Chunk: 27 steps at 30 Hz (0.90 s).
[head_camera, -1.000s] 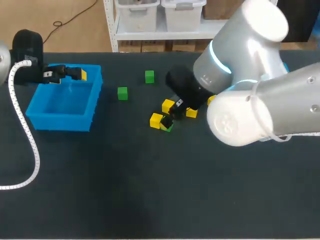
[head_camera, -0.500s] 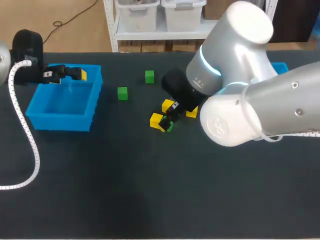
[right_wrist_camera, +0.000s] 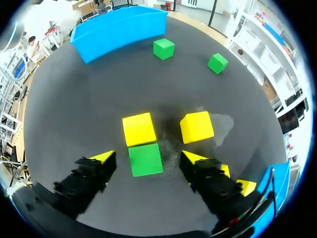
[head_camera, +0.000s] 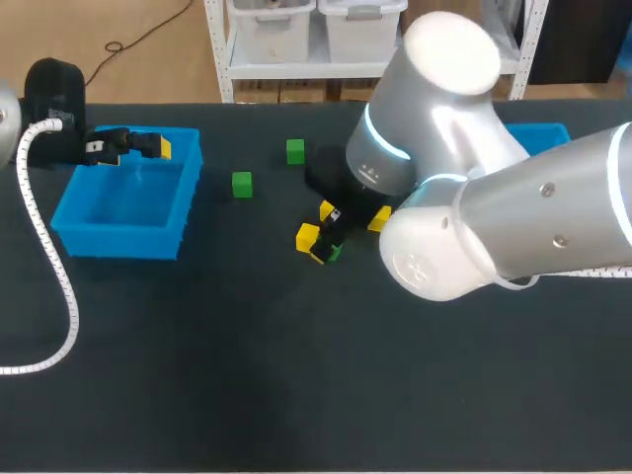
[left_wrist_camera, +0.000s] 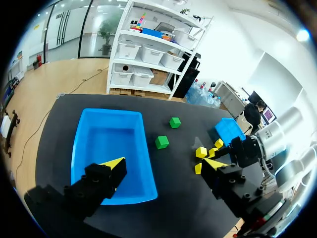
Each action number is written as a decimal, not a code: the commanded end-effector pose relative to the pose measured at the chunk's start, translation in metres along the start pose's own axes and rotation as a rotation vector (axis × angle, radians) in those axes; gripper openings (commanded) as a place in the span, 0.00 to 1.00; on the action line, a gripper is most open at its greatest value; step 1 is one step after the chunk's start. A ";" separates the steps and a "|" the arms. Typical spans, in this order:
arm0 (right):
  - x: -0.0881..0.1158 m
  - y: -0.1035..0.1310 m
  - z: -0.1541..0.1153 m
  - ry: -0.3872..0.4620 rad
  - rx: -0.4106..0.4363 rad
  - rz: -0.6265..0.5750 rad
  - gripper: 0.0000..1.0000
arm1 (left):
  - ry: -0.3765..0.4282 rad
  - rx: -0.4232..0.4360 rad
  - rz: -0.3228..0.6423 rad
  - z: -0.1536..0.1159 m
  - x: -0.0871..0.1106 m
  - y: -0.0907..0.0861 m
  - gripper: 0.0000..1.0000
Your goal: Put the green cubes in the right bin and the yellow cubes in the left bin.
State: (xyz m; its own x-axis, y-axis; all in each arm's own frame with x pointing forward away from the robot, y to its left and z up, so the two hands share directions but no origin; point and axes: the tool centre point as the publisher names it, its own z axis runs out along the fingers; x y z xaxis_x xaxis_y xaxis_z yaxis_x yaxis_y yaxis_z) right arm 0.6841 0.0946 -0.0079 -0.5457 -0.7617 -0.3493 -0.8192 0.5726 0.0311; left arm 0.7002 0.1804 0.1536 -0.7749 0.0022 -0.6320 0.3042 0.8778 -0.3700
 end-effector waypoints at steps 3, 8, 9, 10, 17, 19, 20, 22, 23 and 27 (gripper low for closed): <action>0.002 0.002 -0.002 -0.005 0.039 0.006 0.00 | -0.008 0.016 0.003 0.000 0.002 0.003 1.00; 0.004 -0.003 -0.003 -0.001 0.057 0.009 0.00 | -0.008 0.016 0.003 0.000 0.002 0.003 1.00; 0.004 -0.003 -0.004 0.000 0.061 0.012 0.00 | -0.008 0.016 0.003 0.000 0.002 0.003 1.00; 0.004 -0.005 -0.006 -0.002 0.064 0.015 0.00 | -0.008 0.016 0.003 0.000 0.002 0.003 1.00; -0.010 -0.036 -0.061 -0.129 0.152 0.096 0.00 | -0.008 0.016 0.003 0.000 0.002 0.003 1.00; -0.011 -0.054 -0.085 -0.175 0.193 0.148 0.00 | -0.008 0.016 0.003 0.000 0.002 0.003 1.00; -0.010 -0.065 -0.096 -0.193 0.218 0.178 0.00 | -0.008 0.016 0.003 0.000 0.002 0.003 1.00; -0.005 -0.085 -0.116 -0.233 0.258 0.233 0.00 | -0.008 0.016 0.003 0.000 0.002 0.003 1.00; -0.001 -0.096 -0.124 -0.245 0.278 0.265 0.00 | -0.008 0.016 0.003 0.000 0.002 0.003 1.00; 0.023 -0.134 -0.142 -0.258 0.343 0.380 0.00 | -0.008 0.016 0.003 0.000 0.002 0.003 1.00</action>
State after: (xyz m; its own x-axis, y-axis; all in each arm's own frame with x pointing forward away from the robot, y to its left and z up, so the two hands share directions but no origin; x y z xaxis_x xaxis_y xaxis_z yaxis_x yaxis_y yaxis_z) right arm 0.7734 -0.0108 0.0919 -0.7096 -0.4879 -0.5083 -0.5510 0.8339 -0.0312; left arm 0.7002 0.1804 0.1536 -0.7749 0.0022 -0.6320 0.3042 0.8778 -0.3700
